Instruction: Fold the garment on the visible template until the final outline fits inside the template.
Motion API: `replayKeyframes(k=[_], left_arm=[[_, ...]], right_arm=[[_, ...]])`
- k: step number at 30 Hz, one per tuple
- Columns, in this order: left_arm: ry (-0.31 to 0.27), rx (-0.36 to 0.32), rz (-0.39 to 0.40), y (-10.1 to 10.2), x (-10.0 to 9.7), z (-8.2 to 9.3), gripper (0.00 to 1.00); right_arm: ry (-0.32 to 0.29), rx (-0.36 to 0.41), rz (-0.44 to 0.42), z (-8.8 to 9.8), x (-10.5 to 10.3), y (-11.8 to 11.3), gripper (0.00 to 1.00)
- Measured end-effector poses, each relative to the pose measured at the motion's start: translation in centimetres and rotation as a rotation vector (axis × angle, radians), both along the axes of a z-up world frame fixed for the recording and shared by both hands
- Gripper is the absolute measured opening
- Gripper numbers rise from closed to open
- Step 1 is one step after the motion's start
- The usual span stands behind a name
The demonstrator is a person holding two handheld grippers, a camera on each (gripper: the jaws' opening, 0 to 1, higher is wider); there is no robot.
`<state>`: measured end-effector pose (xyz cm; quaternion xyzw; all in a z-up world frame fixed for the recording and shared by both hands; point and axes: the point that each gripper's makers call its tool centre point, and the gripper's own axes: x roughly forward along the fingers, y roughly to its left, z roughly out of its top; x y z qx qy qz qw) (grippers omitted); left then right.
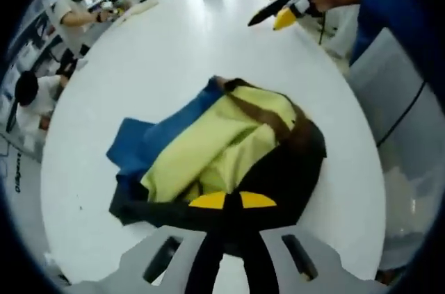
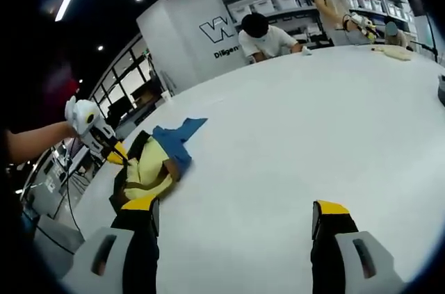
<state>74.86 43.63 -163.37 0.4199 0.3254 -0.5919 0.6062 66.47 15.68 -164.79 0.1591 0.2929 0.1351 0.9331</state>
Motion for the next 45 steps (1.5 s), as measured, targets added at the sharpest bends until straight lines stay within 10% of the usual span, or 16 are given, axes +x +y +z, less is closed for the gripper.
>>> replayKeyframes(k=[17, 23, 45], left_arm=[[-0.027, -0.029, 0.106, 2.2, -1.2, 1.7, 0.06], [-0.050, -0.141, 0.214, 2.6, -0.9, 4.2, 0.05], [-0.238, -0.316, 0.574, 12.5, -2.6, 11.5, 0.05]], right_arm=[[-0.005, 0.005, 0.008, 0.0, -0.5, 0.6, 0.91], [-0.011, 0.002, 0.023, 0.2, -0.7, 0.6, 0.91], [-0.009, -0.040, 0.154, -0.2, 0.0, 3.4, 0.89]])
